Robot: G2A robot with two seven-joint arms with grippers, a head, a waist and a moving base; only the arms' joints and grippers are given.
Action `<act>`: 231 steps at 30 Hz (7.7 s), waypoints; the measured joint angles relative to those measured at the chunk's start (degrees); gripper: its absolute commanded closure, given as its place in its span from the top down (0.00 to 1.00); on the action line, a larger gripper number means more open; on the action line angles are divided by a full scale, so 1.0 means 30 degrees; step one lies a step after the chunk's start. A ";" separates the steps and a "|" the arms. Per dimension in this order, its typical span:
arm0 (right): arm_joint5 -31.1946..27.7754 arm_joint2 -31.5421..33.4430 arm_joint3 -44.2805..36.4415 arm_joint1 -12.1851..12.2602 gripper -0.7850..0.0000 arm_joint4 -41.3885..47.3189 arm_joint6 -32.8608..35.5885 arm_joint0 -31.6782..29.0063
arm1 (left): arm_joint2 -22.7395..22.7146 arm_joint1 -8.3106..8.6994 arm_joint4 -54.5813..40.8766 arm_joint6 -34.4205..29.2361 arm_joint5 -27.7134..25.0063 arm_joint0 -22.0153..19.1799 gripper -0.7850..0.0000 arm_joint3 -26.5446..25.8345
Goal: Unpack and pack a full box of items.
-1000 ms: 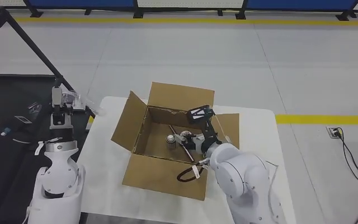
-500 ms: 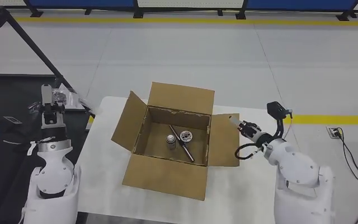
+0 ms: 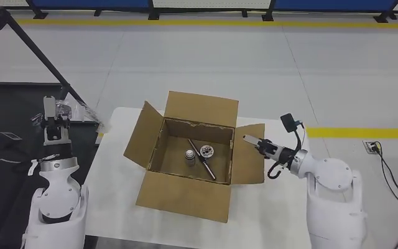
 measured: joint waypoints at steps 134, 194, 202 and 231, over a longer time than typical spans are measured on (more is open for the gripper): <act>-0.0948 -1.9661 2.3181 -0.5880 1.00 0.5367 -0.8276 1.6262 | 0.0356 -0.0352 0.0418 0.1456 0.1317 0.0229 1.00 0.0667; -0.2911 -0.7896 1.7565 0.0168 1.00 0.1245 -1.9641 1.0212 | 0.2094 -0.0587 0.1269 0.0691 0.1811 -0.1301 1.00 0.1179; -0.4082 -0.7199 2.1813 0.0394 1.00 0.2422 -1.8069 1.1962 | 0.2204 -0.0602 0.1471 0.0636 0.1937 -0.1423 1.00 0.1180; -1.4013 -0.4886 2.4519 0.1354 1.00 1.0833 -0.5251 1.3025 | 0.2425 -0.0685 0.1603 0.0708 0.2018 -0.1455 1.00 0.1177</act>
